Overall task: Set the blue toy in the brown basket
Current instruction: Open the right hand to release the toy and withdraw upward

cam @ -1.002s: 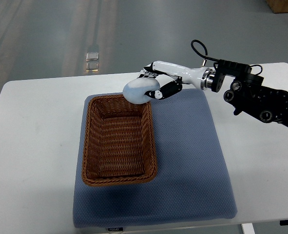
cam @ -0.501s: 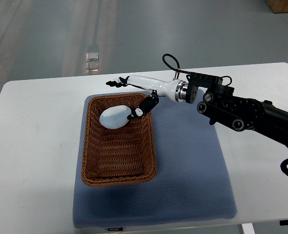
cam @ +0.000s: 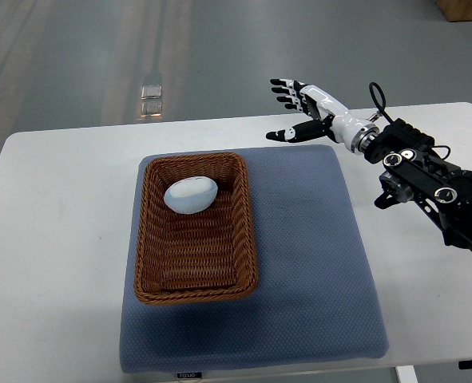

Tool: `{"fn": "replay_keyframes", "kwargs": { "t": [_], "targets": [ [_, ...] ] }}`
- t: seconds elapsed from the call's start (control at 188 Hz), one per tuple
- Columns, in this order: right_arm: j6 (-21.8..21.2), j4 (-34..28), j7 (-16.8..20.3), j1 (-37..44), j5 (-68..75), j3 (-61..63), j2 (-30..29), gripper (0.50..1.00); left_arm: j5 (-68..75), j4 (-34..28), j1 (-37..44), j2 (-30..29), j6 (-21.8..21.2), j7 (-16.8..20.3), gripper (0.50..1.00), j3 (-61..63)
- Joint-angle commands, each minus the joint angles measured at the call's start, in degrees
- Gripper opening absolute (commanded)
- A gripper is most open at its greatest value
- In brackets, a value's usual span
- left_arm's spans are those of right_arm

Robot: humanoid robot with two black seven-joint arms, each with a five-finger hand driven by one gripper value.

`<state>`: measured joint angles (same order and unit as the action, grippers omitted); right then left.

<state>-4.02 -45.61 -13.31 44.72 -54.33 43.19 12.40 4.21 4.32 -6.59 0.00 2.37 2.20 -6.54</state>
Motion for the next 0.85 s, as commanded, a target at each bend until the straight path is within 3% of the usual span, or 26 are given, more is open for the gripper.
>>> {"fn": "replay_keyframes", "kwargs": {
  "t": [0.0,0.49,0.842],
  "targets": [
    [1.03,0.00,0.21,-3.58,1.86,4.80,-0.09,0.913,0.01,0.08,0.00,0.00,0.00,0.00,1.000,0.13],
    [8.15,0.08,-0.23,-9.03,16.27,11.83,-3.96,0.913,0.01,-0.10,0.00,0.00,0.00,0.00,1.000,0.04],
    [8.85,-1.50,-0.40,-9.03,16.36,11.83,-3.96,0.913,-0.08,-0.27,0.00,0.00,0.00,0.00,1.000,0.04]
  ]
}}
